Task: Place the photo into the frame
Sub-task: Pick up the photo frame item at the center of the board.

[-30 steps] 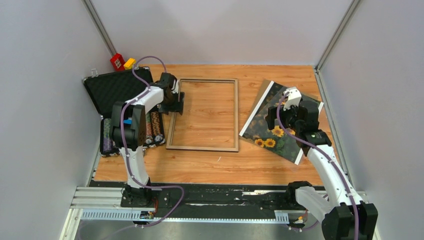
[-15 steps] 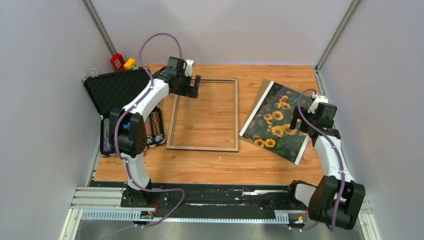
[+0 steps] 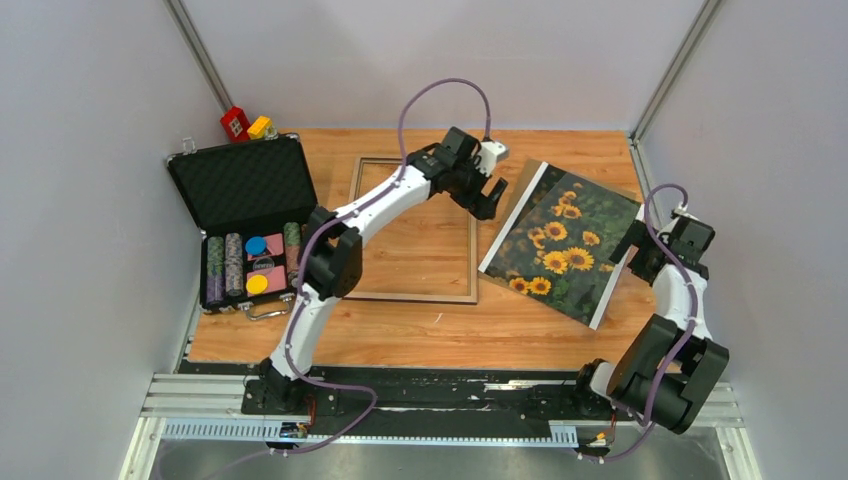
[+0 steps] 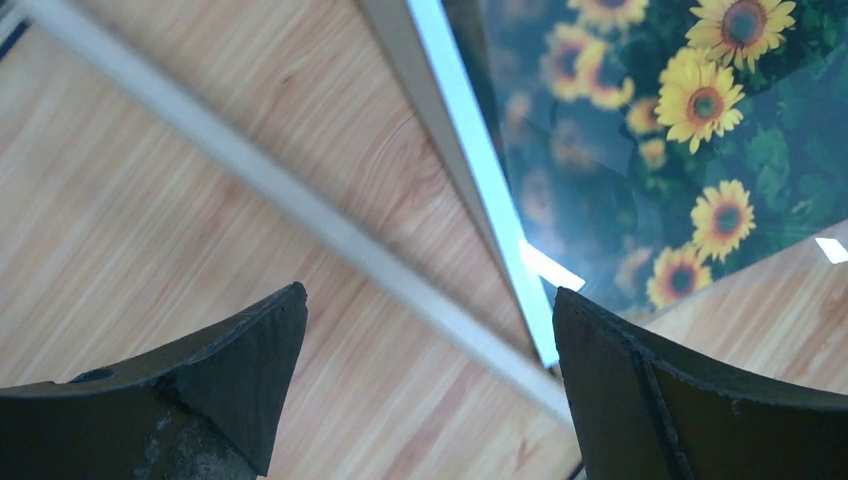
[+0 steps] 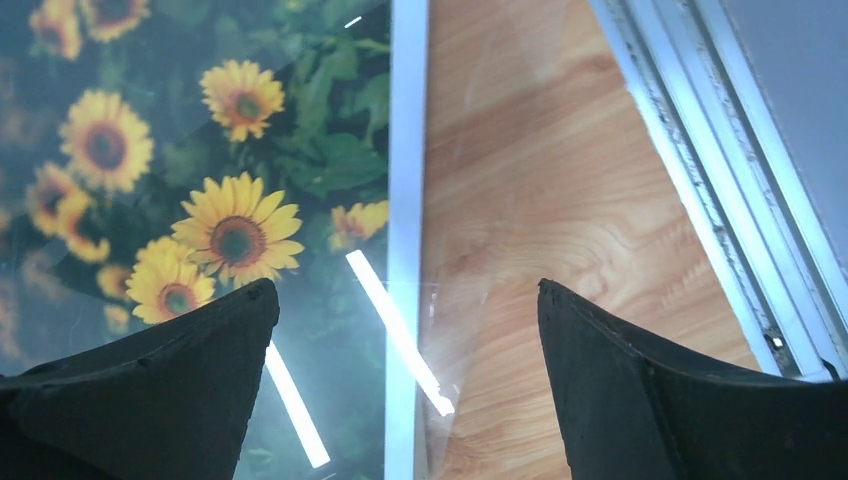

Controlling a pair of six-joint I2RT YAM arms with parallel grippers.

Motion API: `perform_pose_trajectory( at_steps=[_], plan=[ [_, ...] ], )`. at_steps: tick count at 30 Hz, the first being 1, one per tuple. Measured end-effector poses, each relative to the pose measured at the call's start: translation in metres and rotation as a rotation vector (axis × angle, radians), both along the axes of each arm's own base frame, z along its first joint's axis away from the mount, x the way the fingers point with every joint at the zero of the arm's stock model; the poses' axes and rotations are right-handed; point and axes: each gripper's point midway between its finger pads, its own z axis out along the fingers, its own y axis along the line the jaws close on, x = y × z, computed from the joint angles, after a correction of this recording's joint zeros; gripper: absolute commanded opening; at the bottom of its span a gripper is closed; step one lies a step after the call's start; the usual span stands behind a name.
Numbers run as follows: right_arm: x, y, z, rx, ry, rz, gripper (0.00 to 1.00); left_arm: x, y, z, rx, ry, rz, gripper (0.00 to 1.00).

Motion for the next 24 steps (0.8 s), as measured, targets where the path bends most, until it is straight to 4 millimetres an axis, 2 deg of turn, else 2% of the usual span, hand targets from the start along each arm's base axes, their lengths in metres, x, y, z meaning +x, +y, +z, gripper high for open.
perform_pose_trajectory(
  at_steps=[2,6,11,17,24],
  plan=[
    [-0.005,-0.010,-0.001,0.013,-0.001,-0.038,0.99,-0.003,-0.023,-0.015,-0.004,0.013,-0.039,1.00],
    [-0.015,-0.026,-0.011,0.055,0.019,-0.105,0.99,-0.009,-0.055,-0.036,-0.012,0.030,-0.081,1.00],
    [-0.025,-0.034,-0.024,0.103,0.051,-0.147,0.99,-0.012,-0.084,-0.044,-0.054,0.032,-0.101,1.00],
    [-0.027,-0.034,-0.031,0.135,0.066,-0.154,0.99,-0.007,-0.111,-0.050,-0.129,0.033,-0.099,1.00],
    [-0.031,-0.028,-0.053,0.209,0.123,-0.156,0.97,-0.010,-0.126,-0.069,-0.154,0.061,-0.099,1.00]
  ],
)
